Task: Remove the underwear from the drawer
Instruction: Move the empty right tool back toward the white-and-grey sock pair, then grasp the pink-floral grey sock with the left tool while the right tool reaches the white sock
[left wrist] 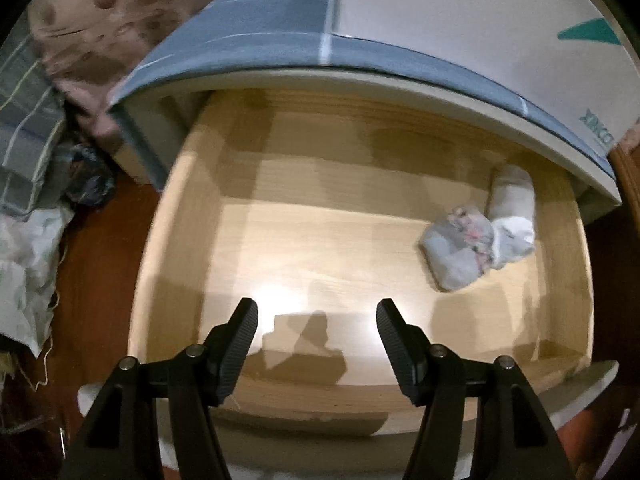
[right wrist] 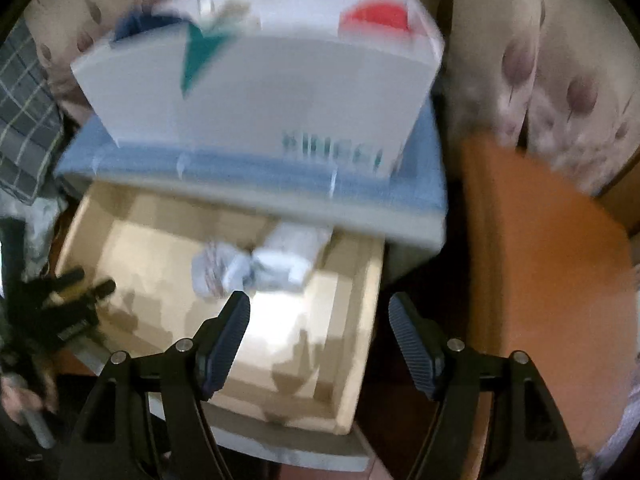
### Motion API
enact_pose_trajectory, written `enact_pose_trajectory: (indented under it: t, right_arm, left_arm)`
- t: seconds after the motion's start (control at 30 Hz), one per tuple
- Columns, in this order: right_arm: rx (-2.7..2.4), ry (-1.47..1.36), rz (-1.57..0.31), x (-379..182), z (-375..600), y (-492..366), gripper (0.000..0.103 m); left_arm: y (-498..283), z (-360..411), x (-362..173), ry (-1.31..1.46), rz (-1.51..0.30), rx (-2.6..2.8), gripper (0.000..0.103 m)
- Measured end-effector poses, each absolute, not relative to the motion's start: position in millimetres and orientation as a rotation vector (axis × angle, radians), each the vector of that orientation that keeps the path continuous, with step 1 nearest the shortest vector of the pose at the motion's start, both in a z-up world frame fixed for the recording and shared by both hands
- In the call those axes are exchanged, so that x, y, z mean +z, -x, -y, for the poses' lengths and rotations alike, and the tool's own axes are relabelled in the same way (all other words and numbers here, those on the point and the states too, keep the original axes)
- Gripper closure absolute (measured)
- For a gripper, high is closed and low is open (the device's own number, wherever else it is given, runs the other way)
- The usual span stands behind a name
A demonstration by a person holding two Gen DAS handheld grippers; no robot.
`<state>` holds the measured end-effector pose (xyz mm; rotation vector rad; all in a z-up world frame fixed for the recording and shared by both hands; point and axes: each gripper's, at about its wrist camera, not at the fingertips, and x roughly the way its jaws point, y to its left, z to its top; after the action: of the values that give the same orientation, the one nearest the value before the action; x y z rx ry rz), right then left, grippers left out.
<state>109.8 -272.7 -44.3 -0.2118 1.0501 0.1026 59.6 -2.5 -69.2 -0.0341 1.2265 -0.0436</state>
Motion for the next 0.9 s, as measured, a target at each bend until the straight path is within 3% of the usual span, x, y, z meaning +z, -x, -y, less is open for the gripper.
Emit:
enact_pose_trajectory:
  t: [0.3, 0.9]
  right_arm:
    - [0.098, 0.166, -1.148, -106.5, 284.7, -102.4, 0.034]
    - [0.12, 0.121, -1.148, -112.2, 295.7, -121.8, 0.033]
  left_arm:
    - [-86.3, 51.0, -57.7, -0.056, -1.164, -0.206, 0.04]
    - [-136.9, 110.1, -111.5, -0.12, -1.394, -0.239, 0.04]
